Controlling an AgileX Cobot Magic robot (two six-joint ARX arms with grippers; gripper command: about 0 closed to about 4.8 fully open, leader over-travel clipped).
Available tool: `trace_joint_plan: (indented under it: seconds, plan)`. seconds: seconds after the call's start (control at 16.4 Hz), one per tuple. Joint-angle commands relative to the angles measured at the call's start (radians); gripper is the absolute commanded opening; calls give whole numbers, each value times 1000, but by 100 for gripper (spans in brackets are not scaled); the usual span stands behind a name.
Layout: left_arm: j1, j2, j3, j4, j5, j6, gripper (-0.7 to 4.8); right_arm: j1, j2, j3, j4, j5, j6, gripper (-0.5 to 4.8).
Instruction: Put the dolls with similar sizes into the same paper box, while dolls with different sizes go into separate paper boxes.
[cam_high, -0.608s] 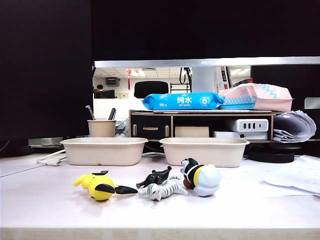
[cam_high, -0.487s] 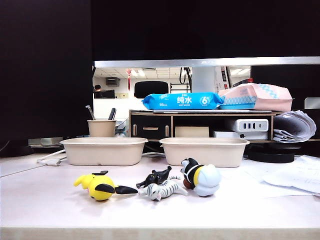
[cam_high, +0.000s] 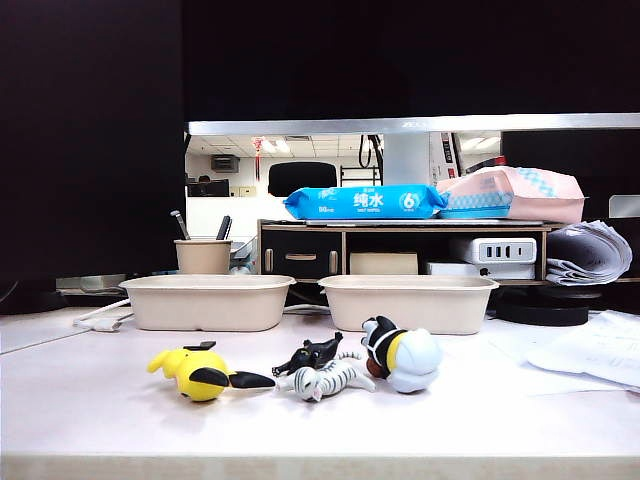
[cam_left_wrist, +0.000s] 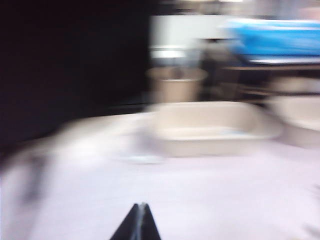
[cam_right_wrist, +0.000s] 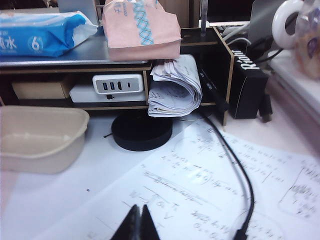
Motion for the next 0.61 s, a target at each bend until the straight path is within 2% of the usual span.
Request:
trace_joint_plan:
  seconds: [0.06, 0.18, 0.36, 0.49, 0.61]
  plan:
    - [-245, 0, 1, 5, 8, 2, -5, 1, 0, 3, 132, -35, 144, -5]
    - [-369, 55, 1, 6, 7, 1, -5, 1, 0, 23, 288, -35, 270, -6]
    - [-461, 142, 1, 3, 7, 1, -5, 1, 13, 137, 303, 16, 380, -6]
    - [-484, 195, 1, 4, 8, 2, -5, 1, 71, 235, 301, 7, 378, -6]
    - [-487, 283, 1, 3, 7, 2, -5, 1, 249, 388, 301, -86, 332, -6]
